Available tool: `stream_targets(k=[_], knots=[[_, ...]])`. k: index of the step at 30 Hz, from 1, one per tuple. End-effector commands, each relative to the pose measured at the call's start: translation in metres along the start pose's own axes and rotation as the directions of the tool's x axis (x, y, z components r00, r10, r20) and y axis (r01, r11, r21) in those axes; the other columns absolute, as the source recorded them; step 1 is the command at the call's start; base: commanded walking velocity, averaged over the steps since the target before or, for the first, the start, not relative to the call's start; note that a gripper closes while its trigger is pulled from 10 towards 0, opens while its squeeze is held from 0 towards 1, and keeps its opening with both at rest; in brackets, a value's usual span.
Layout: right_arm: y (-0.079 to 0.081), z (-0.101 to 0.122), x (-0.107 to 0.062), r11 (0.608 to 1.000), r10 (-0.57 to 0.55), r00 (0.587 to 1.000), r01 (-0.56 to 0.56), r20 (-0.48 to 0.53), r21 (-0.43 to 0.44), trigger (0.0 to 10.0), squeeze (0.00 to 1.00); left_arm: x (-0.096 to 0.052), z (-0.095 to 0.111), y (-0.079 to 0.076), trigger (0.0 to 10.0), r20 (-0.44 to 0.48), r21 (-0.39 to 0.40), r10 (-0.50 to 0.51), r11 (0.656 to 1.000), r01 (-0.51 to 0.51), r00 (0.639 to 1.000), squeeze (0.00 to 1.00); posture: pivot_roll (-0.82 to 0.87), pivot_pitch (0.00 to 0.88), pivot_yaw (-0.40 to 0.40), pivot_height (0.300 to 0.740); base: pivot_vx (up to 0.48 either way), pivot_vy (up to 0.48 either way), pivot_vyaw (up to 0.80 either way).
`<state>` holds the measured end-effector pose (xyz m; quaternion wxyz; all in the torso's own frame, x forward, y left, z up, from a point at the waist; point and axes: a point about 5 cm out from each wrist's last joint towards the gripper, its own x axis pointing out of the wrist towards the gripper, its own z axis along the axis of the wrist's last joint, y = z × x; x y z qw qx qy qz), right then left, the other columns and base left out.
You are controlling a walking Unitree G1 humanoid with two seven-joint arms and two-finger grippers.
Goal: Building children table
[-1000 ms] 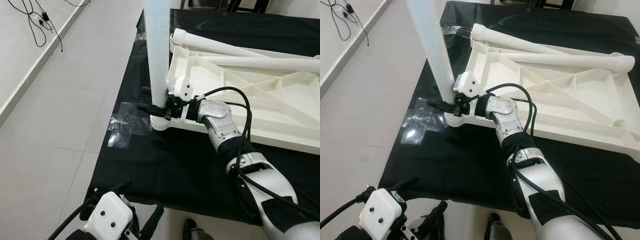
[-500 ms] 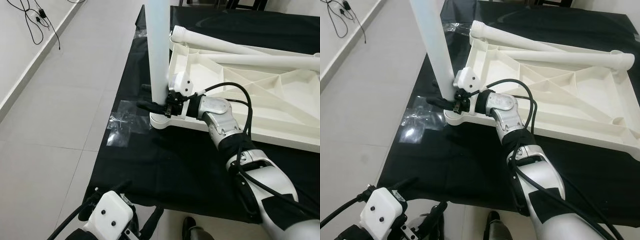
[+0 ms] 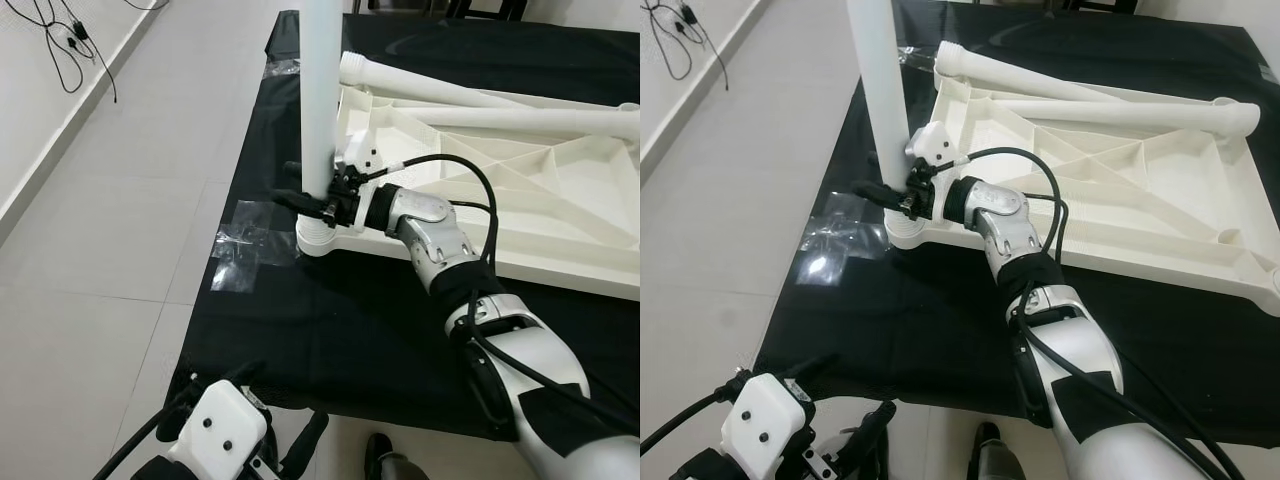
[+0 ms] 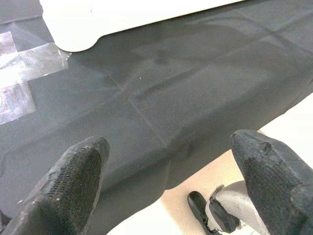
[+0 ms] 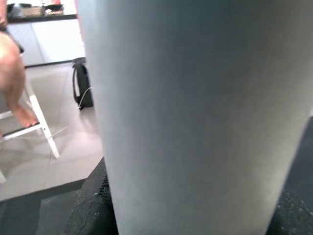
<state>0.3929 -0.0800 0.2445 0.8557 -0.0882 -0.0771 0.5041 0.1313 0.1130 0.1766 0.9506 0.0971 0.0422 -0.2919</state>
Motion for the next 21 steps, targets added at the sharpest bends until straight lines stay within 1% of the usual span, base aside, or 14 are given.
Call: stream_targets(k=[1,2,4,7,9,10,12,13,18,21], knots=[[0.014,-0.072,-0.023,0.968,-0.020,0.969,0.080,-0.246,0.238,10.0,0.00,-0.003,-0.003,-0.002,10.0,-0.025,-0.009,-0.011,1.000,0.010,1.000,0.00,0.18,0.382,-0.012,0.740,0.000,0.000,0.00],[0.014,-0.075,-0.023,0.962,-0.043,0.967,0.108,-0.251,0.251,10.0,0.00,-0.003,-0.003,-0.003,10.0,-0.025,-0.010,-0.012,1.000,0.012,1.000,0.00,0.18,0.382,-0.012,0.740,0.000,0.000,0.00],[0.014,-0.075,-0.023,0.962,-0.043,0.967,0.108,-0.251,0.251,10.0,0.00,-0.003,-0.003,-0.003,10.0,-0.025,-0.010,-0.012,1.000,0.012,1.000,0.00,0.18,0.382,-0.012,0.740,0.000,0.000,0.00],[0.014,-0.078,-0.025,0.959,-0.083,0.963,0.147,-0.256,0.242,10.0,0.00,-0.003,-0.003,-0.003,10.0,-0.026,-0.012,-0.014,1.000,0.014,1.000,0.00,0.18,0.382,-0.012,0.740,0.000,0.000,0.00],[0.014,-0.078,-0.025,0.959,-0.083,0.963,0.147,-0.256,0.242,10.0,0.00,-0.003,-0.003,-0.003,10.0,-0.026,-0.012,-0.014,1.000,0.014,1.000,0.00,0.18,0.382,-0.012,0.740,0.000,0.000,0.00],[0.013,-0.079,-0.026,0.959,-0.112,0.959,0.173,-0.261,0.224,10.0,0.00,-0.003,-0.003,-0.003,10.0,-0.026,-0.012,-0.015,1.000,0.015,1.000,0.00,0.17,0.378,-0.014,0.740,0.000,0.000,0.00],[0.010,-0.080,-0.028,0.954,-0.213,0.943,0.257,-0.256,0.154,10.0,0.00,-0.003,-0.003,-0.004,10.0,-0.026,-0.014,-0.018,1.000,0.017,1.000,0.00,0.17,0.377,-0.017,0.740,0.000,0.000,0.00],[0.010,-0.080,-0.028,0.948,-0.243,0.938,0.284,-0.248,0.145,10.0,0.00,-0.003,-0.003,-0.004,10.0,-0.026,-0.015,-0.018,1.000,0.018,1.000,0.00,0.17,0.377,-0.017,0.740,0.000,0.000,0.00],[0.013,-0.084,-0.030,0.932,-0.282,0.936,0.320,-0.212,0.170,10.0,0.00,-0.002,-0.002,-0.004,10.0,-0.024,-0.015,-0.020,1.000,0.020,1.000,0.00,0.17,0.385,-0.011,0.740,0.000,0.000,0.00],[0.014,-0.087,-0.032,0.928,-0.302,0.931,0.336,-0.207,0.158,10.0,0.00,-0.002,-0.002,-0.004,10.0,-0.023,-0.015,-0.021,1.000,0.020,1.000,0.00,0.17,0.385,-0.010,0.740,0.000,0.000,0.00]])
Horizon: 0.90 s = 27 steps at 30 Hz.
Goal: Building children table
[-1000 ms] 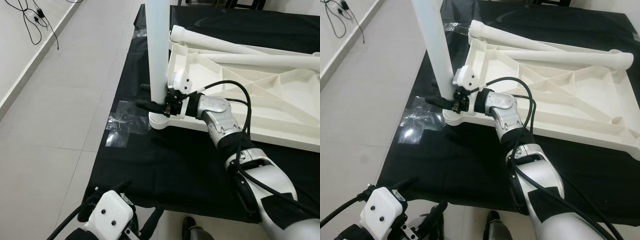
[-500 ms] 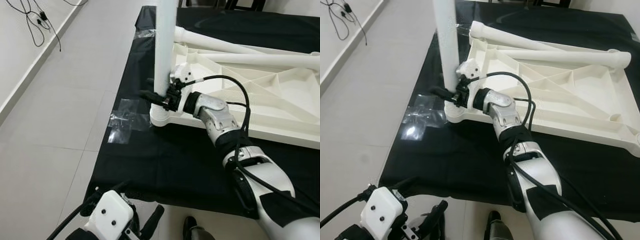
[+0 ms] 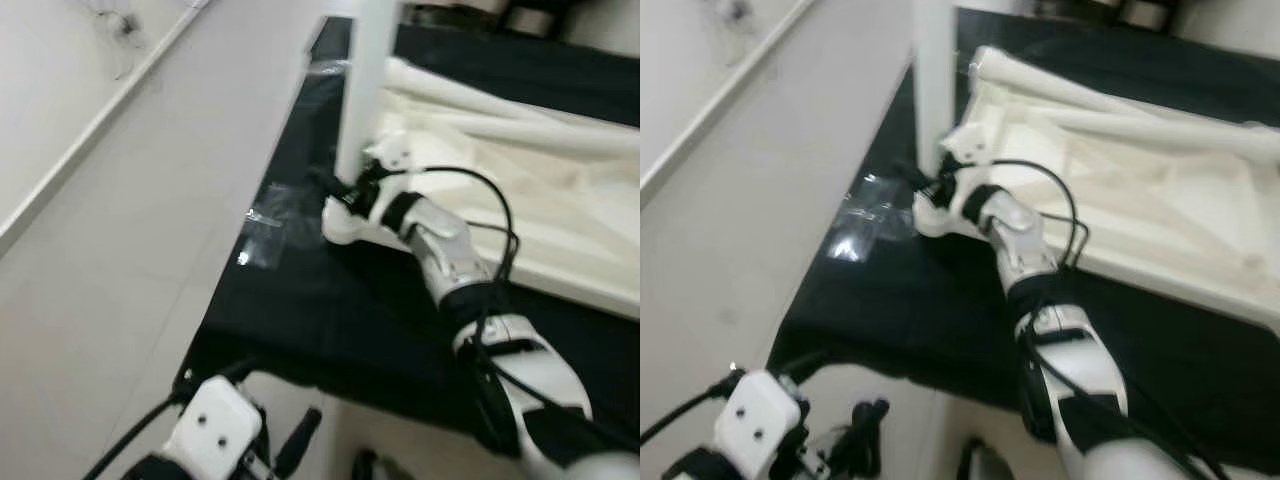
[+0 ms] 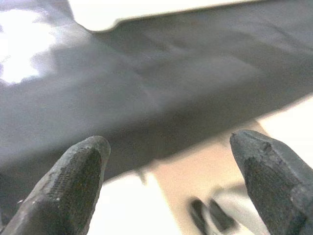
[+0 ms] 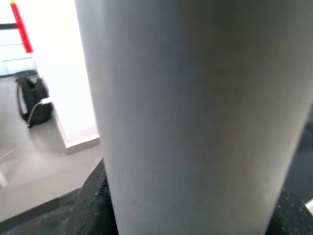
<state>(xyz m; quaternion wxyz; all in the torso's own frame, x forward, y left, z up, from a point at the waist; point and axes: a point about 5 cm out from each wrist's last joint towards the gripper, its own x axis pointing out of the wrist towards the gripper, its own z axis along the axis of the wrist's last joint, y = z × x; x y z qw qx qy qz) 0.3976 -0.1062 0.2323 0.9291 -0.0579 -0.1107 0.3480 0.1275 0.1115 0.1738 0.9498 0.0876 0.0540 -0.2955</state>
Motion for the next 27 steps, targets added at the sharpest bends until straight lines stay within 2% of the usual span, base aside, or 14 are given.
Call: stream_targets(k=[1,5,13,16,17,18,20,22,23,25,26,27], knots=[[0.021,-0.077,-0.028,0.992,0.017,0.963,0.018,-0.270,0.127,10.0,0.00,0.000,0.001,0.000,10.0,-0.006,0.008,-0.013,1.000,0.013,1.000,0.00,0.17,0.386,-0.009,0.740,0.000,0.000,0.00],[0.020,-0.086,-0.036,0.993,-0.010,0.953,0.044,-0.301,0.106,10.0,0.00,0.000,0.001,0.000,10.0,-0.005,0.006,-0.018,1.000,0.018,1.000,0.00,0.16,0.385,-0.011,0.740,0.000,0.000,0.00],[0.017,-0.082,-0.033,0.991,-0.055,0.950,0.088,-0.307,0.096,10.0,0.00,0.001,0.001,-0.001,10.0,-0.004,0.002,-0.020,1.000,0.020,1.000,0.00,0.16,0.385,-0.021,0.740,0.000,0.000,0.00],[0.016,-0.083,-0.033,0.989,-0.087,0.943,0.121,-0.320,0.087,10.0,0.00,0.001,0.001,-0.001,10.0,-0.004,0.001,-0.020,1.000,0.020,1.000,0.00,0.15,0.386,-0.023,0.740,0.000,0.000,0.00],[0.015,-0.085,-0.034,0.983,-0.135,0.931,0.169,-0.338,0.075,10.0,0.00,0.001,0.001,-0.002,10.0,-0.005,-0.001,-0.021,1.000,0.021,1.000,0.00,0.15,0.387,-0.024,0.740,0.000,0.000,0.00],[0.008,-0.091,-0.045,0.934,-0.328,0.871,0.356,-0.365,0.010,10.0,0.00,0.001,0.001,-0.002,10.0,-0.005,-0.002,-0.022,1.000,0.022,1.000,0.00,0.15,0.388,-0.029,0.740,0.000,0.000,0.00],[0.008,-0.091,-0.045,0.934,-0.328,0.871,0.356,-0.365,0.010,10.0,0.00,0.001,0.001,-0.002,10.0,-0.005,-0.002,-0.022,1.000,0.022,1.000,0.00,0.15,0.388,-0.029,0.740,0.000,0.000,0.00],[0.004,-0.101,-0.073,0.802,-0.579,0.724,0.588,-0.375,-0.105,10.0,0.00,0.003,0.003,-0.005,10.0,0.016,-0.025,-0.032,0.999,0.032,0.999,0.00,0.15,0.393,-0.013,0.740,0.000,0.000,0.00],[0.004,-0.100,-0.084,0.749,-0.647,0.671,0.647,-0.361,-0.139,10.0,0.00,0.005,0.004,-0.006,10.0,0.026,-0.035,-0.043,0.998,0.044,0.999,0.00,0.14,0.393,0.001,0.740,0.000,0.000,0.00],[0.004,-0.100,-0.084,0.749,-0.647,0.671,0.647,-0.361,-0.139,10.0,0.00,0.005,0.004,-0.006,10.0,0.026,-0.035,-0.043,0.998,0.044,0.999,0.00,0.14,0.393,0.001,0.740,0.000,0.000,0.00],[0.010,-0.097,-0.088,0.741,-0.657,0.665,0.656,-0.355,-0.144,10.0,0.00,0.005,0.005,-0.006,10.0,0.026,-0.031,-0.057,0.998,0.057,0.998,0.00,0.14,0.389,0.006,0.740,0.000,0.000,0.00],[0.013,-0.093,-0.088,0.751,-0.653,0.678,0.636,-0.338,-0.177,10.0,0.00,0.005,0.004,-0.005,10.0,0.020,-0.027,-0.061,0.998,0.061,0.998,0.00,0.15,0.387,0.009,0.740,0.000,0.000,0.00]])
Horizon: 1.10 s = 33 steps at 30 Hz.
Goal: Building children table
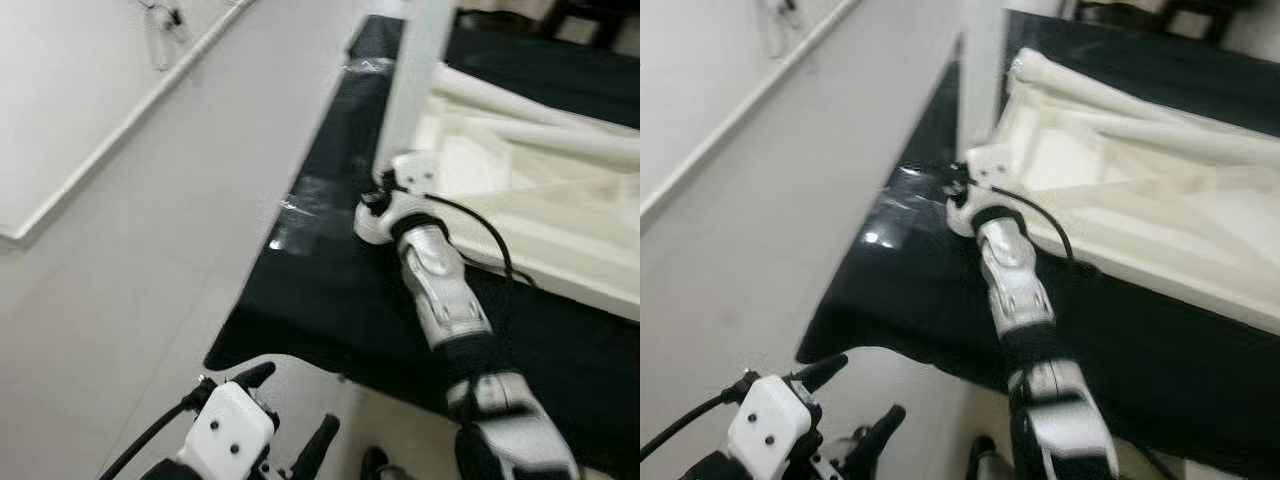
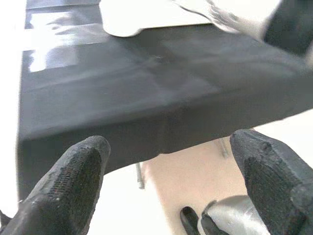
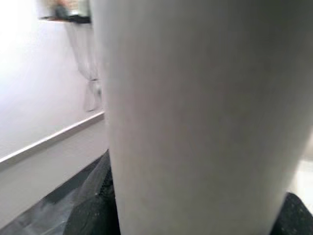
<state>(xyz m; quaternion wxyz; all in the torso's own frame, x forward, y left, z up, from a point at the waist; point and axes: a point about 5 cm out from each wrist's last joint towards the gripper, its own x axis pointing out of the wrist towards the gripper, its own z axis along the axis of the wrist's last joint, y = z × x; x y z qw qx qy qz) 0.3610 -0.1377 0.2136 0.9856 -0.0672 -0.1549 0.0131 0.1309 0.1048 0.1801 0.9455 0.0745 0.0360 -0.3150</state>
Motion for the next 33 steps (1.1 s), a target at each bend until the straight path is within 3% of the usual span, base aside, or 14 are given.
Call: stream_targets(k=[1,8,11,14,16,18,20,21,24,26,29,30,31,33], knots=[[-0.007,-0.082,-0.041,0.997,-0.045,0.915,0.015,-0.401,-0.078,10.0,0.00,-0.001,-0.003,-0.002,10.0,-0.025,-0.017,-0.023,1.000,0.023,0.999,0.00,0.15,0.387,0.009,0.740,0.000,0.000,0.00],[-0.006,-0.078,-0.037,0.999,-0.019,0.915,0.003,-0.404,-0.041,10.0,0.00,0.005,0.001,0.013,10.0,-0.015,-0.049,0.021,0.999,-0.022,1.000,0.00,0.15,0.358,0.021,0.740,0.000,0.000,0.00],[-0.002,-0.078,-0.038,1.000,-0.015,0.911,0.005,-0.411,-0.024,10.0,0.00,0.015,0.010,0.038,10.0,0.033,-0.039,0.093,0.995,-0.092,0.995,0.00,0.14,0.352,0.021,0.740,0.000,0.000,0.00],[-0.002,-0.078,-0.038,1.000,-0.015,0.911,0.005,-0.411,-0.024,10.0,0.00,0.015,0.010,0.038,10.0,0.033,-0.039,0.093,0.995,-0.092,0.995,0.00,0.14,0.352,0.021,0.740,0.000,0.000,0.00],[0.000,-0.079,-0.039,1.000,-0.013,0.906,0.012,-0.423,-0.006,10.0,0.00,0.025,0.019,0.058,10.0,0.074,-0.023,0.114,0.993,-0.113,0.991,0.00,0.14,0.341,0.023,0.740,0.000,0.000,0.00],[-0.002,-0.080,-0.040,0.999,-0.035,0.895,0.042,-0.445,0.006,10.0,0.00,0.048,0.053,0.101,10.0,0.182,0.051,0.076,0.995,-0.086,0.980,0.00,0.13,0.320,0.032,0.740,0.000,0.000,0.00],[-0.002,-0.080,-0.040,0.999,-0.035,0.895,0.042,-0.445,0.006,10.0,0.00,0.048,0.053,0.101,10.0,0.182,0.051,0.076,0.995,-0.086,0.980,0.00,0.13,0.320,0.032,0.740,0.000,0.000,0.00],[-0.004,-0.079,-0.041,0.998,-0.046,0.890,0.056,-0.454,0.009,10.0,0.00,0.060,0.076,0.118,10.0,0.239,0.081,0.029,0.995,-0.050,0.971,0.00,0.13,0.311,0.034,0.740,0.000,0.000,0.00],[-0.006,-0.078,-0.041,0.998,-0.054,0.886,0.065,-0.460,0.009,10.0,0.00,0.065,0.090,0.126,10.0,0.271,0.100,-0.003,0.995,-0.025,0.962,0.00,0.13,0.311,0.034,0.740,0.000,0.000,0.00],[-0.005,-0.076,-0.039,0.998,-0.047,0.886,0.062,-0.462,0.019,10.0,0.00,0.087,0.134,0.139,10.0,0.358,0.159,-0.127,0.984,0.074,0.925,0.00,0.12,0.292,0.033,0.740,0.000,0.000,0.00],[-0.004,-0.075,-0.039,0.998,-0.042,0.887,0.059,-0.461,0.023,10.0,0.00,0.093,0.149,0.141,10.0,0.381,0.185,-0.168,0.977,0.103,0.909,0.00,0.12,0.292,0.033,0.740,0.000,0.000,0.00],[-0.002,-0.075,-0.038,0.998,-0.029,0.889,0.050,-0.457,0.034,10.0,0.00,0.107,0.179,0.140,10.0,0.428,0.208,-0.261,0.960,0.187,0.865,0.00,0.11,0.281,0.033,0.740,0.000,0.000,0.00],[-0.001,-0.074,-0.038,0.998,-0.023,0.890,0.046,-0.455,0.039,10.0,0.00,0.114,0.191,0.137,10.0,0.446,0.209,-0.306,0.949,0.234,0.841,0.55,0.11,0.280,0.034,0.740,0.000,0.000,0.00],[-0.001,-0.074,-0.038,0.998,-0.023,0.890,0.046,-0.455,0.039,10.0,0.00,0.114,0.191,0.137,10.0,0.446,0.209,-0.306,0.949,0.234,0.841,0.55,0.11,0.280,0.034,0.740,0.000,0.000,0.00]])
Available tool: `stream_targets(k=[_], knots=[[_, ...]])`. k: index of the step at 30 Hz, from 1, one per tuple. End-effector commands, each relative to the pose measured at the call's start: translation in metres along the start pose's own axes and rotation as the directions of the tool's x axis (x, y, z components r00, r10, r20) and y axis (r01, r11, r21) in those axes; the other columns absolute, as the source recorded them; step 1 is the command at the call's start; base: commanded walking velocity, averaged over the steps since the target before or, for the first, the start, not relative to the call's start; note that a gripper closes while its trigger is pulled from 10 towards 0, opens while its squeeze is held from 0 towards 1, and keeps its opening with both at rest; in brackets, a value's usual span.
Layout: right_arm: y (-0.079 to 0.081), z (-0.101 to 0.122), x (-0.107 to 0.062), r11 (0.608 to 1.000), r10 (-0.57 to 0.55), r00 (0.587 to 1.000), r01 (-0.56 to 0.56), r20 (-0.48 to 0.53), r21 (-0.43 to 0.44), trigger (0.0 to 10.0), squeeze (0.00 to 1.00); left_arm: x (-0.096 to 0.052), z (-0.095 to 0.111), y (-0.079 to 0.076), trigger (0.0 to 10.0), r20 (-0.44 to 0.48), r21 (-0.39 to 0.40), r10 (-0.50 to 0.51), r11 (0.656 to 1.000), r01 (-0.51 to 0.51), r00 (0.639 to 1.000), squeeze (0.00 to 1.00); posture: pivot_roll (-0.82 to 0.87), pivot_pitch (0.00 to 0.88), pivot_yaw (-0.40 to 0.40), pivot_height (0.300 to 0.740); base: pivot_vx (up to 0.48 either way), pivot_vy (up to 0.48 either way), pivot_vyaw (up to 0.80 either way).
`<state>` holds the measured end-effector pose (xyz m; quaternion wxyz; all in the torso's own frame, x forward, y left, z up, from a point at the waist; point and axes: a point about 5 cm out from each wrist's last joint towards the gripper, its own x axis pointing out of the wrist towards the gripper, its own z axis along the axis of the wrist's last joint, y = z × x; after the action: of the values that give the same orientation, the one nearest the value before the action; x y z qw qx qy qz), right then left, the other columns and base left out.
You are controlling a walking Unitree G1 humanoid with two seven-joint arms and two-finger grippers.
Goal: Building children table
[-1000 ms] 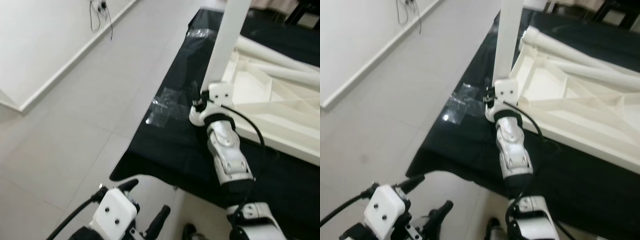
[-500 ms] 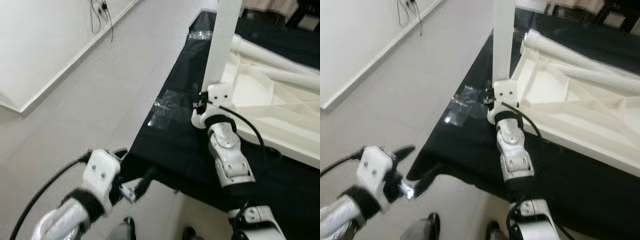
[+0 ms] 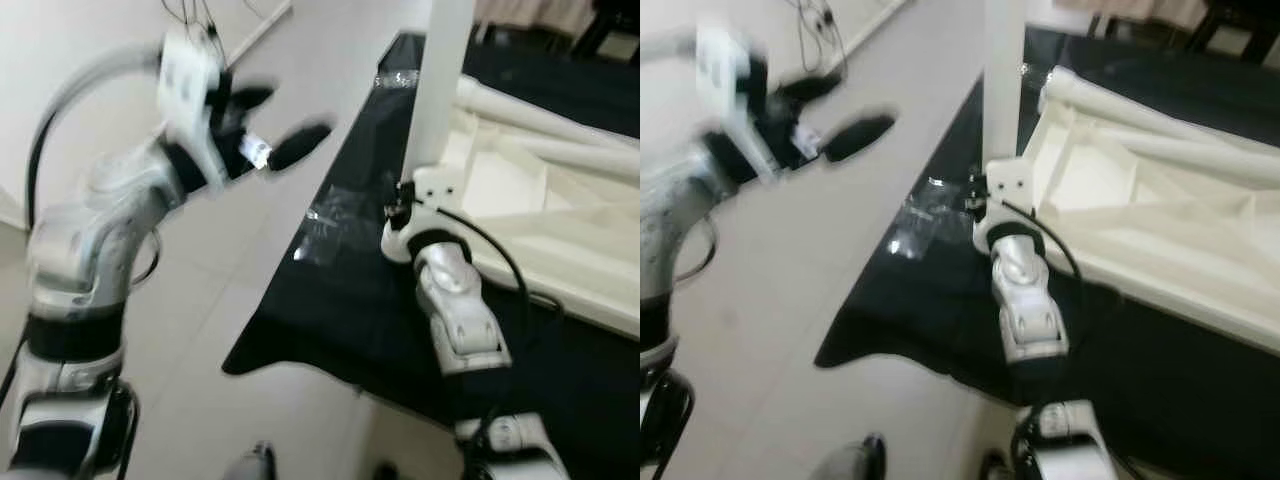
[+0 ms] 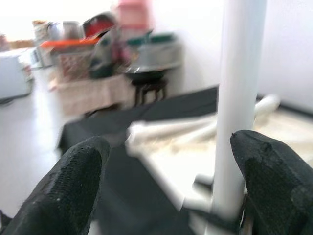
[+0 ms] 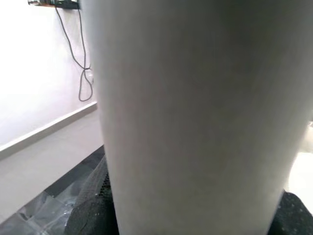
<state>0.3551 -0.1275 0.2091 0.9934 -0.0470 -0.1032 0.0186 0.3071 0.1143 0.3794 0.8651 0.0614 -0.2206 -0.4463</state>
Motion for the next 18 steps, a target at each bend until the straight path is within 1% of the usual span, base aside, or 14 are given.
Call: stream_targets(k=[1,2,4,5,6,8,10,11,12,13,14,16,17,18], knots=[[-0.014,-0.075,-0.024,0.999,-0.045,0.933,0.050,-0.356,0.006,10.0,0.00,0.010,-0.001,-0.001,10.0,0.009,-0.043,-0.074,0.996,0.074,0.997,1.00,0.11,0.277,0.036,0.740,0.000,0.000,0.00],[-0.014,-0.075,-0.024,0.999,-0.045,0.933,0.050,-0.356,0.006,10.0,0.00,0.010,-0.001,-0.001,10.0,0.009,-0.043,-0.074,0.996,0.074,0.997,1.00,0.11,0.277,0.036,0.740,0.000,0.000,0.00],[-0.013,-0.073,-0.023,0.999,-0.037,0.936,0.044,-0.350,0.013,10.0,0.00,0.032,0.005,-0.001,10.0,0.020,-0.081,-0.190,0.978,0.191,0.981,1.00,0.11,0.271,0.038,0.740,0.000,0.000,0.00],[-0.013,-0.073,-0.023,0.999,-0.037,0.936,0.044,-0.350,0.013,10.0,0.00,0.032,0.005,-0.001,10.0,0.020,-0.081,-0.190,0.978,0.191,0.981,1.00,0.11,0.271,0.038,0.740,0.000,0.000,0.00],[-0.012,-0.073,-0.023,0.999,-0.034,0.937,0.042,-0.349,0.015,10.0,0.00,0.038,0.005,-0.001,10.0,0.018,-0.097,-0.225,0.969,0.226,0.974,1.00,0.11,0.270,0.039,0.740,0.000,0.000,0.00],[-0.012,-0.073,-0.023,0.999,-0.034,0.937,0.042,-0.349,0.015,10.0,0.00,0.038,0.005,-0.001,10.0,0.018,-0.097,-0.225,0.969,0.226,0.974,1.00,0.11,0.270,0.039,0.740,0.000,0.000,0.00],[-0.011,-0.072,-0.022,0.999,-0.030,0.938,0.040,-0.345,0.021,10.0,0.00,0.045,0.005,0.001,10.0,0.014,-0.107,-0.247,0.963,0.247,0.969,1.00,0.11,0.269,0.042,0.740,0.000,0.000,0.00],[-0.009,-0.069,-0.021,0.999,-0.022,0.944,0.035,-0.328,0.035,10.0,0.00,0.051,0.003,0.002,10.0,0.002,-0.114,-0.273,0.956,0.272,0.962,1.00,0.10,0.269,0.049,0.740,0.000,0.000,0.00],[-0.009,-0.069,-0.021,0.999,-0.022,0.944,0.035,-0.328,0.035,10.0,0.00,0.051,0.003,0.002,10.0,0.002,-0.114,-0.273,0.956,0.272,0.962,1.00,0.10,0.269,0.049,0.740,0.000,0.000,0.00],[-0.007,-0.065,-0.020,0.999,-0.007,0.950,0.021,-0.311,0.042,10.0,0.00,0.059,0.000,0.005,10.0,-0.018,-0.117,-0.298,0.949,0.294,0.954,1.00,0.10,0.272,0.053,0.740,0.000,0.000,0.00],[-0.007,-0.065,-0.020,0.999,-0.007,0.950,0.021,-0.311,0.042,10.0,0.00,0.059,0.000,0.005,10.0,-0.018,-0.117,-0.298,0.949,0.294,0.954,1.00,0.10,0.272,0.053,0.740,0.000,0.000,0.00],[-0.004,-0.059,-0.020,0.998,0.013,0.958,0.003,-0.285,0.055,10.0,0.00,0.071,-0.001,0.007,10.0,-0.055,-0.106,-0.337,0.938,0.330,0.940,1.00,0.10,0.275,0.060,0.740,0.000,0.000,0.00],[-0.004,-0.059,-0.020,0.998,0.013,0.958,0.003,-0.285,0.055,10.0,0.00,0.071,-0.001,0.007,10.0,-0.055,-0.106,-0.337,0.938,0.330,0.940,1.00,0.10,0.275,0.060,0.740,0.000,0.000,0.00],[-0.003,-0.057,-0.020,0.998,0.019,0.960,-0.003,-0.278,0.058,10.0,0.00,0.075,-0.002,0.008,10.0,-0.070,-0.099,-0.345,0.936,0.337,0.936,0.37,0.10,0.276,0.062,0.740,0.000,0.000,0.00]])
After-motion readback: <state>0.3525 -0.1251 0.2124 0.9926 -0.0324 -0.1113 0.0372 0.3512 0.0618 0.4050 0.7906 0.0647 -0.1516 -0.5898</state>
